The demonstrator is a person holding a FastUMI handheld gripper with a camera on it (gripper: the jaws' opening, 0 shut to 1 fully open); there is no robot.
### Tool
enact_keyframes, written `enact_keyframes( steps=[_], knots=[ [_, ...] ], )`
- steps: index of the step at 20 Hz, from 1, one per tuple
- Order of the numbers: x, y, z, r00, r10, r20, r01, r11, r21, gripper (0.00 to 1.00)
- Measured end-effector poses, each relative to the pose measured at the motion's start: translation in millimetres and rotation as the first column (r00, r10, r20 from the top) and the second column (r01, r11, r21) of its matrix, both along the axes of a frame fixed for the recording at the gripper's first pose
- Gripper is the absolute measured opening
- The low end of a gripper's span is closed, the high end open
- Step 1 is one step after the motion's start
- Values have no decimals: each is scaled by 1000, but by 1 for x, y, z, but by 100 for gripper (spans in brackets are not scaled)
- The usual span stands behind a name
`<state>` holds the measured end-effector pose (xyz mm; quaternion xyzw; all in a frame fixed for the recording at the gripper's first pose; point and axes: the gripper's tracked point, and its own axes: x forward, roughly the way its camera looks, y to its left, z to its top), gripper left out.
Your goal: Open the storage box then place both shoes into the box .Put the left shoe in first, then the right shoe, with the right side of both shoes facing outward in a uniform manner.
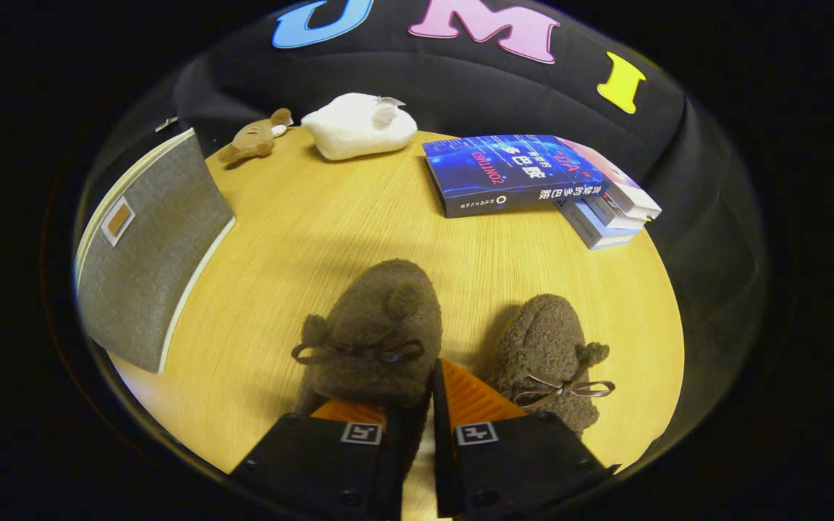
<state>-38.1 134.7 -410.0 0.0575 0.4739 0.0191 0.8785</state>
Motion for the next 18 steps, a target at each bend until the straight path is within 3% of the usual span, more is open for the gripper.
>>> enact_keyframes(
  steps=[2,4,11,18],
  knots=[
    [-4,1,2,1000,8,0,-8,1000,7,8],
    [-11,5,10,1000,13,-6,-13,999,31,6],
    [-8,32,100,998,18,68,-29,986,165,6],
    [38,87,221,982,35,187,-90,950,298,5]
  ],
)
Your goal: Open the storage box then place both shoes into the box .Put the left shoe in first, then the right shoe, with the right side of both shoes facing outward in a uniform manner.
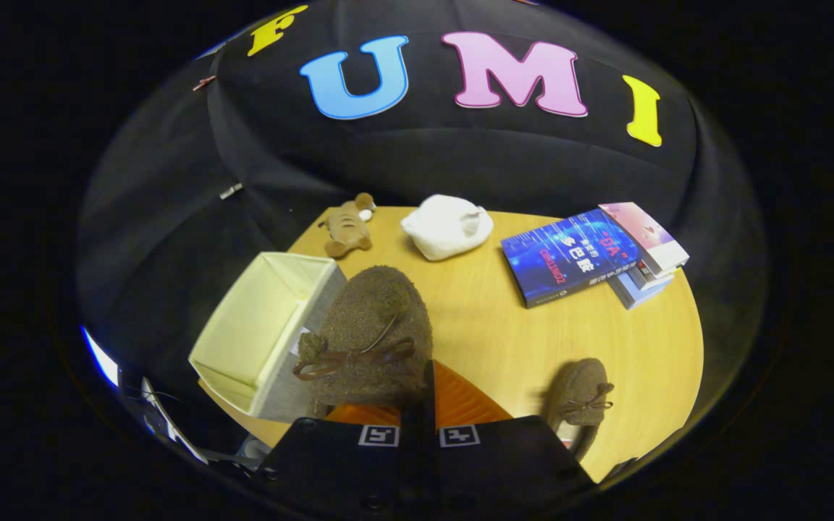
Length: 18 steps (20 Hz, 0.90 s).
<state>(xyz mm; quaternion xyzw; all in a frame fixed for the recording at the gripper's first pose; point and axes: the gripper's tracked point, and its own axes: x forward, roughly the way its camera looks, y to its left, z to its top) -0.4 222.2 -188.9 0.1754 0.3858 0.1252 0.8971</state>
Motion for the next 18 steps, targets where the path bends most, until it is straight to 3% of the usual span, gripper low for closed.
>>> enact_keyframes(
  steps=[4,8,18],
  knots=[
    [32,44,39,1000,-10,20,9,998,61,5],
    [58,101,41,999,-22,-35,25,994,107,5],
    [73,216,-16,983,-24,-184,30,999,30,6]
  ],
)
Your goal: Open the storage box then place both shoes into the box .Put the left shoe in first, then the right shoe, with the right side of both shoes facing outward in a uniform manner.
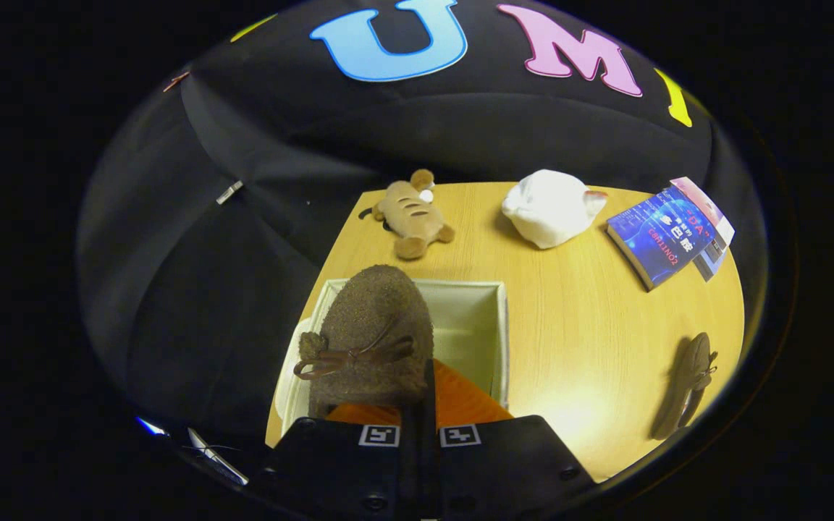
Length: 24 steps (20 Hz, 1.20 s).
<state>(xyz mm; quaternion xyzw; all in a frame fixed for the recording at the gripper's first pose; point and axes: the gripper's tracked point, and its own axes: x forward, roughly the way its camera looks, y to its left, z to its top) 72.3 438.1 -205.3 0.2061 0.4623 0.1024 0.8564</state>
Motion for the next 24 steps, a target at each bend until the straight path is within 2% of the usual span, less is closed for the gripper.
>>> enact_keyframes(
  steps=[3,9,11,14,16,18,22,24],
  knots=[
    [-6,20,-17,999,8,-36,-9,1000,-26,6],
    [-9,47,-23,997,24,-69,-24,1000,10,8],
    [-9,56,-17,997,46,-59,-43,998,51,19],
    [-8,63,-7,998,55,-31,-52,995,84,54],
    [-10,66,-2,997,68,-31,-64,993,96,71],
    [-10,65,1,997,75,-22,-73,992,104,80],
    [-15,53,19,994,107,29,-110,987,119,81],
    [-19,38,32,991,118,64,-125,985,123,84]
  ],
)
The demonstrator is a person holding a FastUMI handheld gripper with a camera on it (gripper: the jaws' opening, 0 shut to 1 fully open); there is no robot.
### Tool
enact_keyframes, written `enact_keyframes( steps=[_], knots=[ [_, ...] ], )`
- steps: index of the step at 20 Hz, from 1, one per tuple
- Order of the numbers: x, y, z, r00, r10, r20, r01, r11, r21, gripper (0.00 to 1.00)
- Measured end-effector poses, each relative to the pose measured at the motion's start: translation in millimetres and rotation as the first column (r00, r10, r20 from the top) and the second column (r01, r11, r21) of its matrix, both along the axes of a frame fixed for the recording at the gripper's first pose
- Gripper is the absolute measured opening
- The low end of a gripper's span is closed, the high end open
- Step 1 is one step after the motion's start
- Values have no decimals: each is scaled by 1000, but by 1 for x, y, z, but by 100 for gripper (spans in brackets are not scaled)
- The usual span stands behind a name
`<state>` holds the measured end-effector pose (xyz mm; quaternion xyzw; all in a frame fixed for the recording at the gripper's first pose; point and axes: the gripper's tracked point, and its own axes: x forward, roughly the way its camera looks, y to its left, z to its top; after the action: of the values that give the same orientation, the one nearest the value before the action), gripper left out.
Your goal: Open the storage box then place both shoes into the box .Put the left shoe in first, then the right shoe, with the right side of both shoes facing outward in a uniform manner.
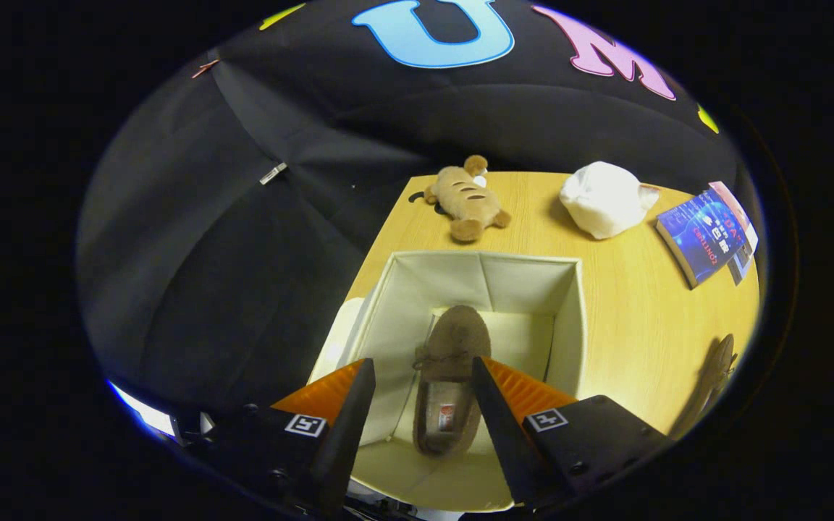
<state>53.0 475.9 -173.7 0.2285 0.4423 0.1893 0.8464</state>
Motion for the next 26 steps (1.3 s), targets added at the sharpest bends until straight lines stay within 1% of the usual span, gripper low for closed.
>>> enact_keyframes(
  steps=[1,2,3,4,7,9,12,14,17,21,24,26],
  knots=[
    [-4,-10,6,1000,7,22,-7,1000,5,84],
    [-5,-20,10,999,10,36,-11,1000,5,86],
    [-8,-33,13,998,12,56,-12,1000,1,90],
    [-9,-44,16,997,15,79,-15,1000,3,98],
    [-21,-90,21,987,29,161,-24,999,-36,99],
    [-35,-125,21,977,37,210,-23,997,-72,99],
    [-60,-182,10,970,42,241,-7,990,-142,99],
    [-80,-221,-8,975,29,222,14,982,-189,99],
    [-107,-284,-39,984,-27,175,71,965,-252,99],
    [-136,-363,-97,992,-82,96,112,923,-369,99],
    [-152,-410,-141,991,-136,23,132,894,-427,99],
    [-157,-435,-166,989,-149,-2,130,870,-475,97]
  ],
)
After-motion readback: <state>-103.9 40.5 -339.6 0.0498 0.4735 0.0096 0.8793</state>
